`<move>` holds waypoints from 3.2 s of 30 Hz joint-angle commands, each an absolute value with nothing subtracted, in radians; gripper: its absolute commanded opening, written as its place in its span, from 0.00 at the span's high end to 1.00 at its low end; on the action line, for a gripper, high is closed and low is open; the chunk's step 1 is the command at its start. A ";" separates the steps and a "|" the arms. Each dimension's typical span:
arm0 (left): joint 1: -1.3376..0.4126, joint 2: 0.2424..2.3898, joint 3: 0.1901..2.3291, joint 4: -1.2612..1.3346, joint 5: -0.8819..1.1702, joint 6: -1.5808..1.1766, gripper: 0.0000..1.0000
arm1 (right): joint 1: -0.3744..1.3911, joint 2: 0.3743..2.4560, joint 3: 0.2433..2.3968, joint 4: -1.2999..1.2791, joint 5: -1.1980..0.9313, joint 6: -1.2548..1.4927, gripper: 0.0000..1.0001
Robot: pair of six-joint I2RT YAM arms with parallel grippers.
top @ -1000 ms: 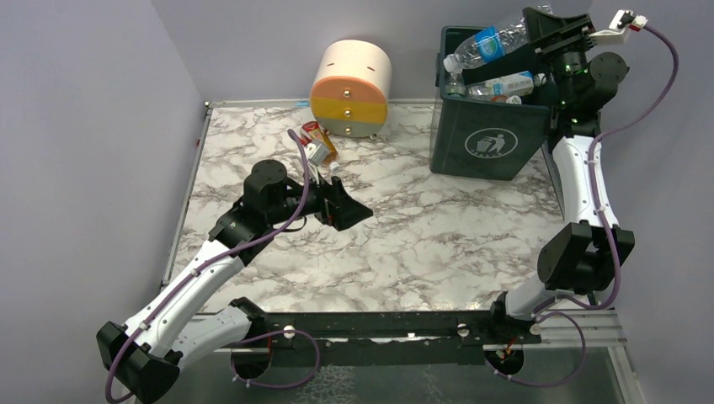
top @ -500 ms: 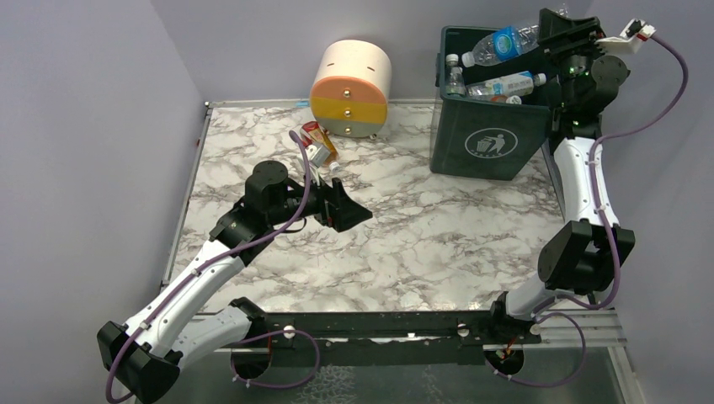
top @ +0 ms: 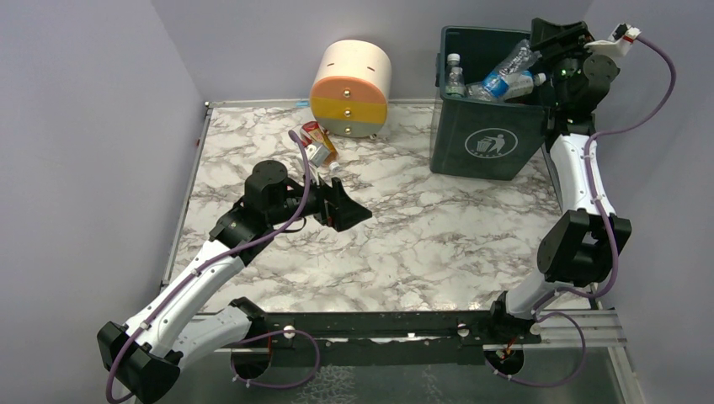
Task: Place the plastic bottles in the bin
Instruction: Place the plastic bottle in the trash bin, then pick up the plastic bottle at the center of the board.
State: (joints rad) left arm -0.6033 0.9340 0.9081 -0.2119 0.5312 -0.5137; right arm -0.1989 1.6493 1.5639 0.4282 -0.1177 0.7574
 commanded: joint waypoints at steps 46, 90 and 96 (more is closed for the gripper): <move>-0.588 0.867 0.749 -0.133 0.414 -0.642 0.01 | 0.147 1.099 1.180 0.205 -0.724 0.675 0.00; -0.589 0.633 0.541 -0.132 0.226 -0.779 0.01 | 0.206 0.868 0.622 0.094 -0.963 0.699 0.00; -0.588 0.684 0.490 -0.042 0.241 -0.772 0.01 | 0.225 0.907 0.596 0.107 -0.955 0.669 0.00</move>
